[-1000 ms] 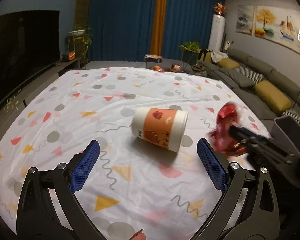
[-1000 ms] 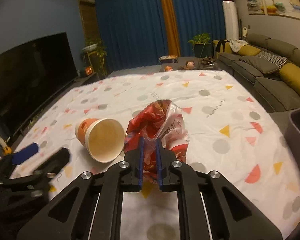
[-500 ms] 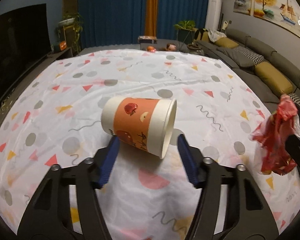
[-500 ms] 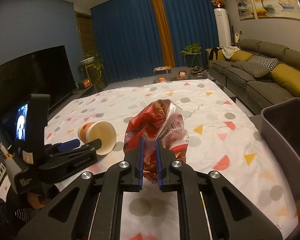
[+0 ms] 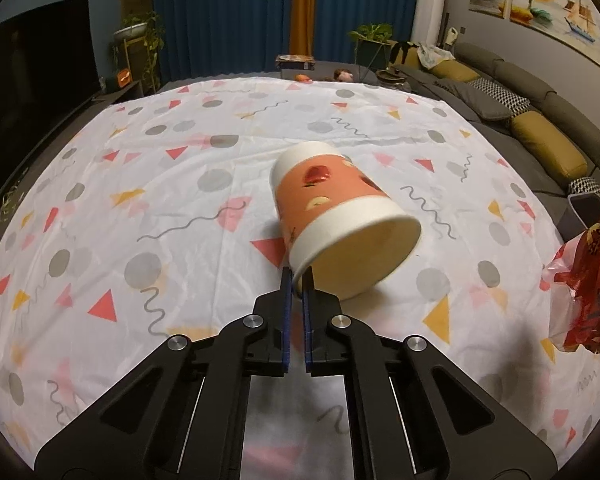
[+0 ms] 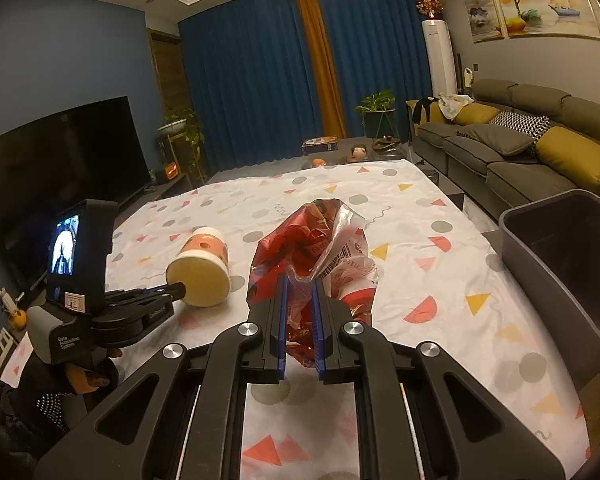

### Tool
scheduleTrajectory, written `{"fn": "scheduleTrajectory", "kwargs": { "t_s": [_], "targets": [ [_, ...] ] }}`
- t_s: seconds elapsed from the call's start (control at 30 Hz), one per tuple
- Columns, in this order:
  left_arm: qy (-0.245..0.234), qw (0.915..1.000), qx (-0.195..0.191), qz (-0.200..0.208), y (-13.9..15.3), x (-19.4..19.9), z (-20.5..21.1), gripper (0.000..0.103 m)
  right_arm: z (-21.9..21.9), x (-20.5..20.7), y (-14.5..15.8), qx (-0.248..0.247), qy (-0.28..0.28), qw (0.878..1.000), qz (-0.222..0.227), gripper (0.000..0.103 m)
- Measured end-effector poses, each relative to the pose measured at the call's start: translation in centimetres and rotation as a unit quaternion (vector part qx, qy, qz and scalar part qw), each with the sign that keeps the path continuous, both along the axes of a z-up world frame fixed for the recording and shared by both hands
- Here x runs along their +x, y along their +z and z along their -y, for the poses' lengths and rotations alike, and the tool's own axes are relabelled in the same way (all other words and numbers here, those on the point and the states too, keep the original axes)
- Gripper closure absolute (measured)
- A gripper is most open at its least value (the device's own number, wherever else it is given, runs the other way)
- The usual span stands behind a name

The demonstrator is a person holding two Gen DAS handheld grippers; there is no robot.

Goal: Collect trash
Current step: 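Grasp the red wrapper bag with the right tool while the left tool grasps the white-orange cup, then carry the white-orange cup and red wrapper over the grey bin with both tools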

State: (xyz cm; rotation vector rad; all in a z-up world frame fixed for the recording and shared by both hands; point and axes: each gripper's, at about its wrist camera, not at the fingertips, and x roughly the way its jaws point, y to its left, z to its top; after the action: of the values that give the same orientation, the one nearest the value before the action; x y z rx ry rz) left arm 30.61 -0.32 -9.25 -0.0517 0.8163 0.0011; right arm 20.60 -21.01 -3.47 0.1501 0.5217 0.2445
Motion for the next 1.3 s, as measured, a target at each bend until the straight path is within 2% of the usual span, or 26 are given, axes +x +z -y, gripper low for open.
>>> {"fn": "scheduleTrajectory", "kwargs": {
  "t_s": [0.33, 0.53, 0.73, 0.9, 1.13, 1.3],
  "targets": [
    [-0.025, 0.9991, -0.012, 0.033, 2.7, -2.5, 1.7, 0.101, 2.0, -2.0, 1.5, 0.007, -0.016, 1.0, 0.02, 0.091],
    [-0.066, 0.9953, -0.022, 0.067, 5.7, -4.5, 5.2, 0.101, 5.1, -3.6, 3.0, 0.012, -0.047, 0.998, 0.044, 0.091],
    [-0.131, 0.9867, -0.04, 0.087, 8.2, -5.7, 11.5, 0.101, 11.0, -5.0, 4.1, 0.02, -0.112, 0.992, 0.058, 0.091],
    [-0.196, 0.9745, -0.052, 0.098, 9.4, -5.7, 18.7, 0.101, 16.7, -5.7, 3.9, 0.019, -0.176, 0.983, 0.057, 0.091],
    [-0.265, 0.958, -0.071, 0.083, 8.7, -4.4, 27.5, 0.101, 21.7, -4.9, 2.2, 0.028, -0.216, 0.975, 0.034, 0.091],
    [-0.291, 0.9516, -0.076, 0.062, 7.1, -3.3, 31.3, 0.101, 23.0, -4.6, 0.8, 0.028, -0.222, 0.974, 0.02, 0.091]
  ]
}}
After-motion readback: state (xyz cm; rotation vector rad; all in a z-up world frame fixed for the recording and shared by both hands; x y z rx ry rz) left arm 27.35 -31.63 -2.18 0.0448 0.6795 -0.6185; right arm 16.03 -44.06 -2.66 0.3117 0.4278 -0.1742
